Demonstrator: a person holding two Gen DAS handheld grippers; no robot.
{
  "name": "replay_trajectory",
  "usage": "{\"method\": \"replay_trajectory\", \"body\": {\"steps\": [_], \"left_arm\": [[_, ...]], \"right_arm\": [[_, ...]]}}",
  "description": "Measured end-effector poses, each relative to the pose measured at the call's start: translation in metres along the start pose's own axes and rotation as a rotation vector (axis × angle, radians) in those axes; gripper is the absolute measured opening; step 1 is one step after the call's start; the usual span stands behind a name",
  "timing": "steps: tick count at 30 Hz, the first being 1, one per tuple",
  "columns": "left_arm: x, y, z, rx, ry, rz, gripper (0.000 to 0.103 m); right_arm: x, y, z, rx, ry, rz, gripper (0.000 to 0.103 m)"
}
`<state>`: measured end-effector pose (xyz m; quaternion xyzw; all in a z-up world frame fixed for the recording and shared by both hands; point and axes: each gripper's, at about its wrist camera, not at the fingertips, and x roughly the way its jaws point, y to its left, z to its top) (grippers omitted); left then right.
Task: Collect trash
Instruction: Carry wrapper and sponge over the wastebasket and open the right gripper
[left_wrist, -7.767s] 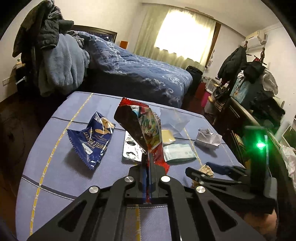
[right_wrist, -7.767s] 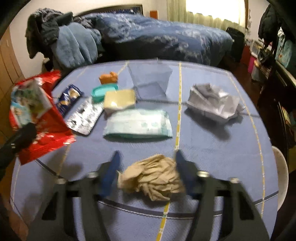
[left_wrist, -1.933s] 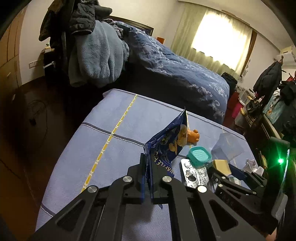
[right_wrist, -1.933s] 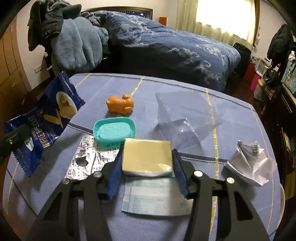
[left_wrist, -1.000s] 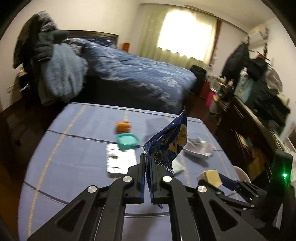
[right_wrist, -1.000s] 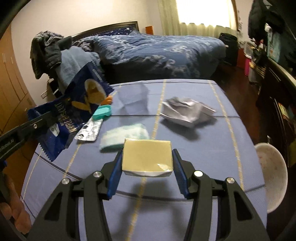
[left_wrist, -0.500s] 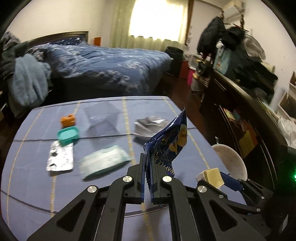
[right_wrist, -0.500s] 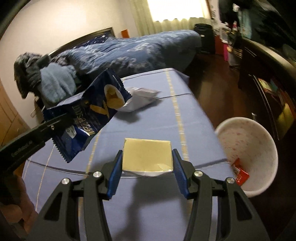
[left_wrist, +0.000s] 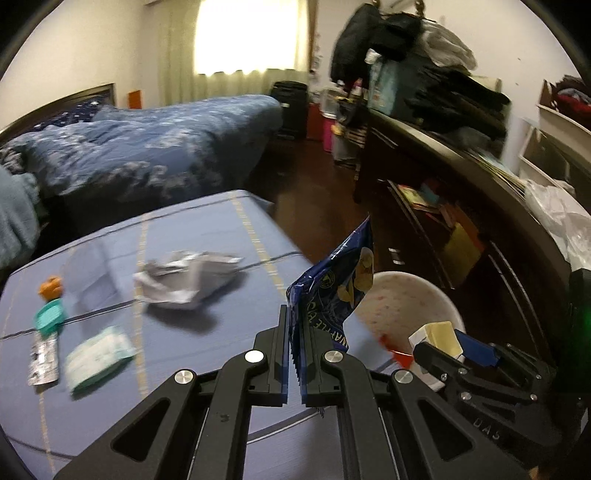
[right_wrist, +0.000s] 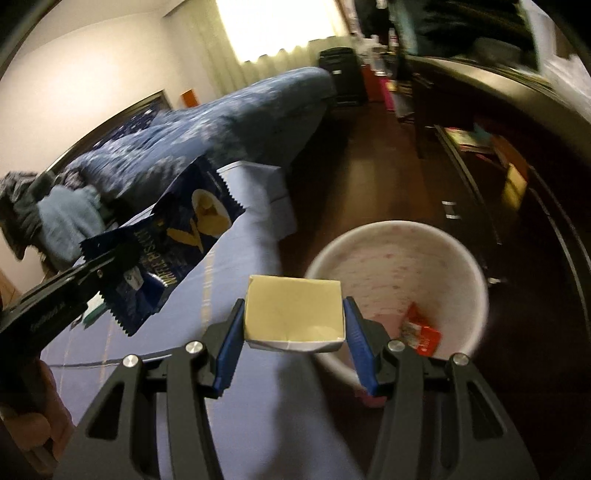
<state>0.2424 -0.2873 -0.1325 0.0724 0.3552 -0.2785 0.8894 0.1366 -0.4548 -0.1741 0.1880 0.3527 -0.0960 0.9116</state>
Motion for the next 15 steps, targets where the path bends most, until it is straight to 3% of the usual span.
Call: {"method": "replay_trajectory", "body": {"steps": [7, 15], "left_arm": [[0.03, -0.044, 0.012, 0.069, 0.027, -0.05, 0.004], [0.059, -0.084, 0.018, 0.137, 0.052, -0.079, 0.004]], "right_arm": [[0.001, -0.06, 0.006, 0.092, -0.016, -0.071, 0.052], [0.021, -0.098, 0.007, 0.147, -0.002, -0.117, 0.052]]}}
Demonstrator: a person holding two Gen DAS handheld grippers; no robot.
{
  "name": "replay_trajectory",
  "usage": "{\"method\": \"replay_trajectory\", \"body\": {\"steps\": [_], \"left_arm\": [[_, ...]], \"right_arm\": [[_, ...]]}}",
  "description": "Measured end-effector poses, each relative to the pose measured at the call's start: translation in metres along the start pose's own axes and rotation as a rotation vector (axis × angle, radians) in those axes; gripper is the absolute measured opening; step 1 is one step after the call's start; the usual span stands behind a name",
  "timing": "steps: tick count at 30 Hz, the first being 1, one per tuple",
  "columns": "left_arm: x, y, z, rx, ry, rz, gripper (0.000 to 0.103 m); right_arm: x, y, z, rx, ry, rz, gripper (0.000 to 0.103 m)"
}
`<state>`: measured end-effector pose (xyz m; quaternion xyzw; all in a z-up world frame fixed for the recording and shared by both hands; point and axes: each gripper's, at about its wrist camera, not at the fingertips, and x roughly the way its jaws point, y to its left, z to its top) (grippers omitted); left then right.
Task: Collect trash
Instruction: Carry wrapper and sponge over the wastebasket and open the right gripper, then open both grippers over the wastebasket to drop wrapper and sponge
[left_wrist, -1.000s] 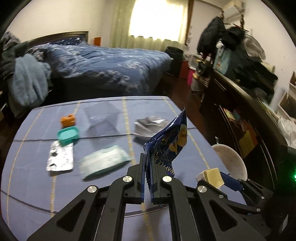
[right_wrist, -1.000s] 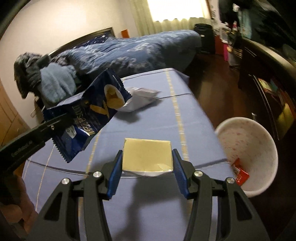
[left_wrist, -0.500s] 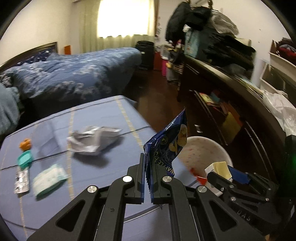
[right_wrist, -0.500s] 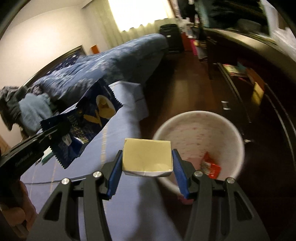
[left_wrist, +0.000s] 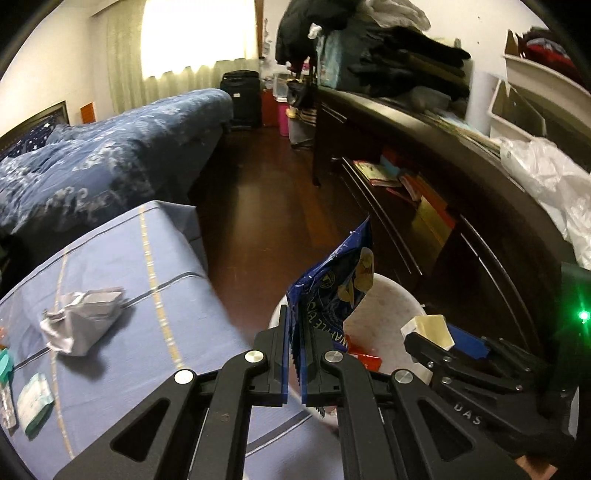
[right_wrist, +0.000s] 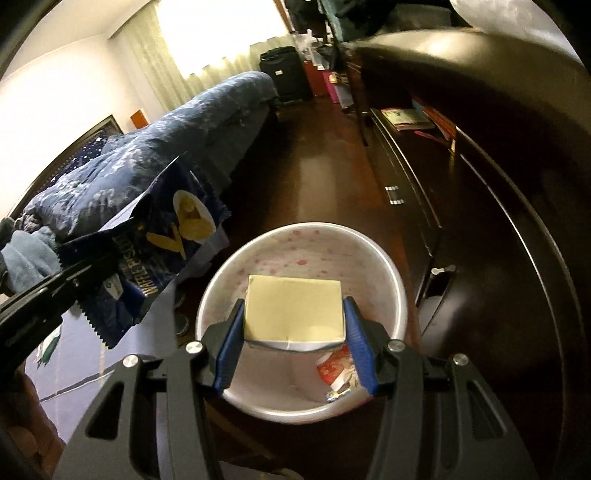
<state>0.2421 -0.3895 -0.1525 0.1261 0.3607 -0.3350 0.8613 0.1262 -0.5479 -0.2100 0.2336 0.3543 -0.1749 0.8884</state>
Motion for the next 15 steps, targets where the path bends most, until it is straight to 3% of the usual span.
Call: {"method": "replay_trajectory", "body": {"steps": [12, 15], "left_arm": [[0.043, -0.021, 0.004, 0.035, 0.073, 0.003, 0.005], [0.048, -0.021, 0.005, 0.031, 0.084, 0.01, 0.009]], "right_arm": [[0.04, -0.015, -0.001, 0.006, 0.032, -0.047, 0.054], [0.047, -0.018, 0.0, 0.0, 0.035, -0.062, 0.055]]}}
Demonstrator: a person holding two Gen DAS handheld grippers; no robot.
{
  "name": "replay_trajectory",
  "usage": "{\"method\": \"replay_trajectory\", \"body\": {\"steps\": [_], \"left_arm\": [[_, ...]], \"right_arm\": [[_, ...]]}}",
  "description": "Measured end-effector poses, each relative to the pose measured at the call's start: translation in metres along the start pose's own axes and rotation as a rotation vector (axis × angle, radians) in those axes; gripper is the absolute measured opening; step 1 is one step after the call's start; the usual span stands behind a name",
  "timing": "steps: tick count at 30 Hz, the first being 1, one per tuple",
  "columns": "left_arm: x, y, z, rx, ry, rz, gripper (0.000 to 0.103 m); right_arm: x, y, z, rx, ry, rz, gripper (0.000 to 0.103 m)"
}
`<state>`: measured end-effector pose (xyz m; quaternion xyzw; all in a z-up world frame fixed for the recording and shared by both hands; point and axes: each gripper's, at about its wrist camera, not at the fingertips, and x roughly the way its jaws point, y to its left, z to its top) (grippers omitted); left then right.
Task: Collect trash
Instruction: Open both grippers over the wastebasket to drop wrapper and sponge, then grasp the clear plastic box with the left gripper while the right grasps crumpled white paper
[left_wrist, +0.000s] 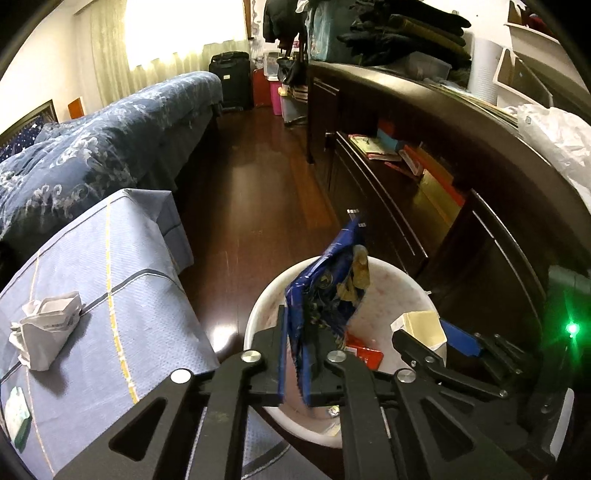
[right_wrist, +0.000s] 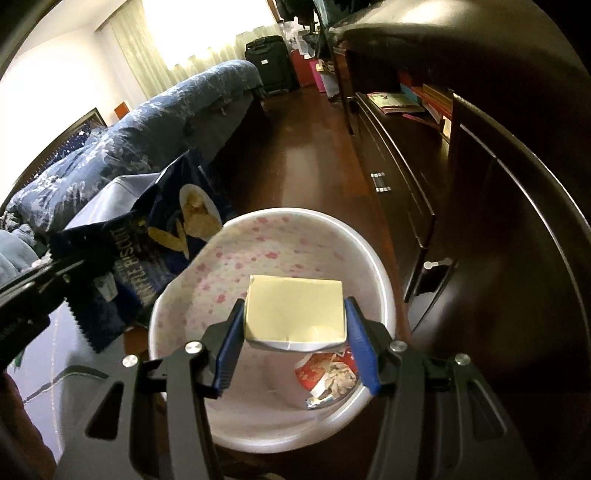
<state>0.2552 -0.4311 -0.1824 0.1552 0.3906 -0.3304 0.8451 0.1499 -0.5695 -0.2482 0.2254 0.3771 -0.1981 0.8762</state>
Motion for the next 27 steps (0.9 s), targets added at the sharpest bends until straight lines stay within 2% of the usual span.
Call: {"method": "replay_trajectory", "body": {"steps": [2, 5, 7, 9, 13, 21, 27], "left_arm": [[0.0, 0.0, -0.001, -0.004, -0.004, 0.006, 0.013], [-0.001, 0.0, 0.0, -0.002, -0.011, 0.017, 0.026], [-0.004, -0.001, 0.0, 0.002, -0.027, 0.029, 0.049], [-0.009, -0.001, 0.0, 0.006, -0.056, 0.046, 0.061], [-0.019, -0.001, 0.001, 0.017, -0.09, 0.064, 0.065], [-0.043, 0.018, -0.001, -0.027, -0.13, 0.096, 0.072], [-0.071, 0.046, -0.011, -0.063, -0.17, 0.174, 0.082]], "right_arm": [[0.003, -0.002, 0.001, 0.002, 0.002, -0.005, 0.055], [0.005, -0.004, 0.001, 0.009, 0.005, -0.005, 0.057], [0.004, -0.005, 0.0, 0.008, 0.0, -0.004, 0.061], [0.002, -0.005, 0.0, 0.005, -0.006, -0.005, 0.064], [-0.002, -0.005, 0.0, 0.004, -0.01, -0.005, 0.067], [-0.023, 0.004, 0.003, -0.011, -0.032, -0.007, 0.068], [-0.057, 0.031, 0.006, -0.065, -0.087, 0.002, 0.073]]}}
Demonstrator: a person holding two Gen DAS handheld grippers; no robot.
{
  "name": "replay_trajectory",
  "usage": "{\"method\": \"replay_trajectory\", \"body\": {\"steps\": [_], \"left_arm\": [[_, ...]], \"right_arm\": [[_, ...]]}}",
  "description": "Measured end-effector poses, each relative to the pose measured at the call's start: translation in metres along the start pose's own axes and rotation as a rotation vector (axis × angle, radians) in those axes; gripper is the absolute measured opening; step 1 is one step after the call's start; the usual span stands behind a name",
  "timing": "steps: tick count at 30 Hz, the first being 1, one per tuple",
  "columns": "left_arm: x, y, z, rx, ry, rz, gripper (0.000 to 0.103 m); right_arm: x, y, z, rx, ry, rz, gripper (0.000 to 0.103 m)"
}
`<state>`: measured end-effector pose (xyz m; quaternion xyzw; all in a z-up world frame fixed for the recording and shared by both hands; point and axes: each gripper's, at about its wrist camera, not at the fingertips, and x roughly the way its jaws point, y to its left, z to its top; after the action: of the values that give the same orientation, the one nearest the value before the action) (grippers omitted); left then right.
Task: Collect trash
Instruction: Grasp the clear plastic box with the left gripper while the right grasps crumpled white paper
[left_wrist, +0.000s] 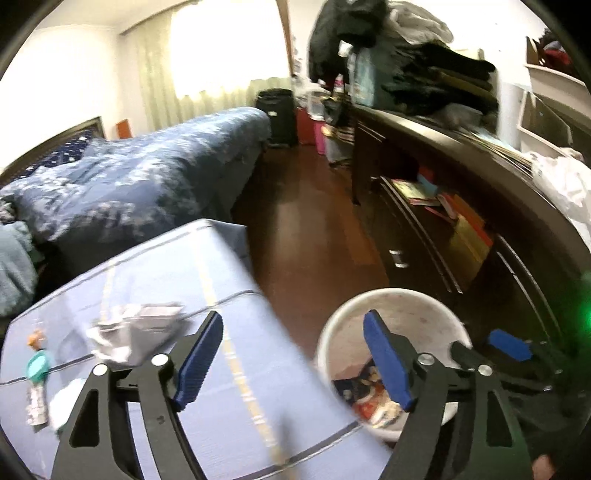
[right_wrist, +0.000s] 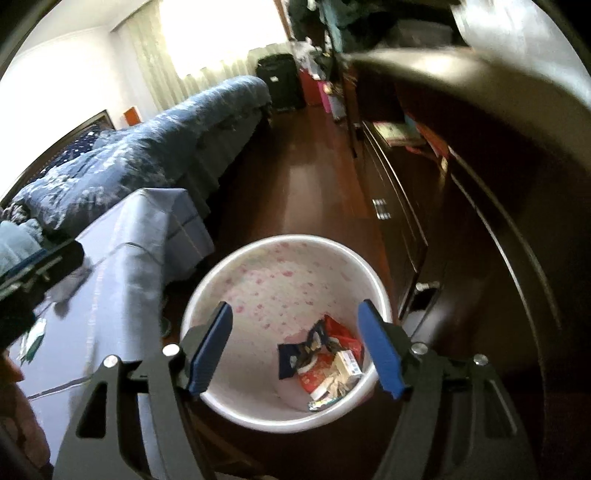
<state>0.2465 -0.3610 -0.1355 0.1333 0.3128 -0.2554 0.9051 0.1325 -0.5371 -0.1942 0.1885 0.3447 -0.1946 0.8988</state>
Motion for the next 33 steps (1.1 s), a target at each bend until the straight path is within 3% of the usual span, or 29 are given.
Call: {"method": "replay_trajectory", "body": {"steps": [7, 17, 25, 33], "left_arm": [[-0.03, 0.064, -0.018, -0.075, -0.024, 0.109, 0.096], [-0.045, 0.178, -0.047, -0.245, 0.019, 0.251, 0.099], [-0.001, 0.243, -0.038, -0.41, 0.073, 0.216, 0.099], [0.048, 0.251, -0.024, -0.401, 0.132, 0.258, 0.099]], "right_arm": [[-0.036, 0.075, -0.006, -0.12, -0.039, 0.109, 0.081], [-0.043, 0.197, -0.035, -0.322, 0.013, 0.247, 0.081], [-0.037, 0.246, -0.046, -0.412, 0.03, 0.262, 0.081], [-0.021, 0.257, -0.036, -0.439, 0.028, 0.249, 0.081]]}}
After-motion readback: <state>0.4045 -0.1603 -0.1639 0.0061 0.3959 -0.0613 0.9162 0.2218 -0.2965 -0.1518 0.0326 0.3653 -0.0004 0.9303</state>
